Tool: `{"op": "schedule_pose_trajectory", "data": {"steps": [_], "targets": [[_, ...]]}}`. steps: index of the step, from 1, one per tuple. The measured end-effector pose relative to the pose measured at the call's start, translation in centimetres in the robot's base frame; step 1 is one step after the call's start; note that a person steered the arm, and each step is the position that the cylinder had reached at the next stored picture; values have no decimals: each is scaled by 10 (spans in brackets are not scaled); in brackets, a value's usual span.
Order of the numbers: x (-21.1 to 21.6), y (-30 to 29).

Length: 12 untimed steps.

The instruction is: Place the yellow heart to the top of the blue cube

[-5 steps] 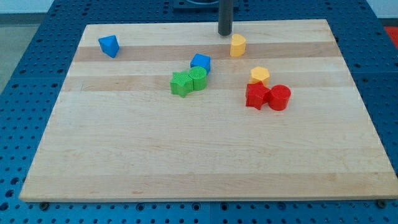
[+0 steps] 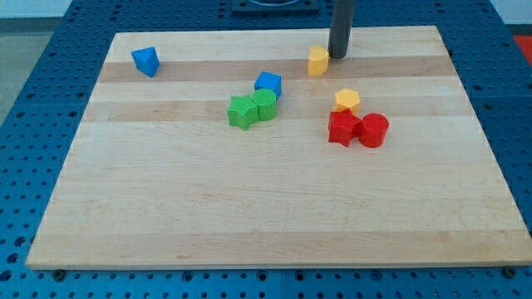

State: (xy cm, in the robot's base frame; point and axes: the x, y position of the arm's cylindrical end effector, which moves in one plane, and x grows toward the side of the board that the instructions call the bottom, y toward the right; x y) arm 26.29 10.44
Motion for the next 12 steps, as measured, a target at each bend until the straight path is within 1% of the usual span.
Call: {"op": "schedule_pose_trajectory", "data": {"steps": [4,5,7,9,11,12], "targets": [[24,2],[13,-1],[7,-8],[11,-32],[-2,-40],[12,-34]]}}
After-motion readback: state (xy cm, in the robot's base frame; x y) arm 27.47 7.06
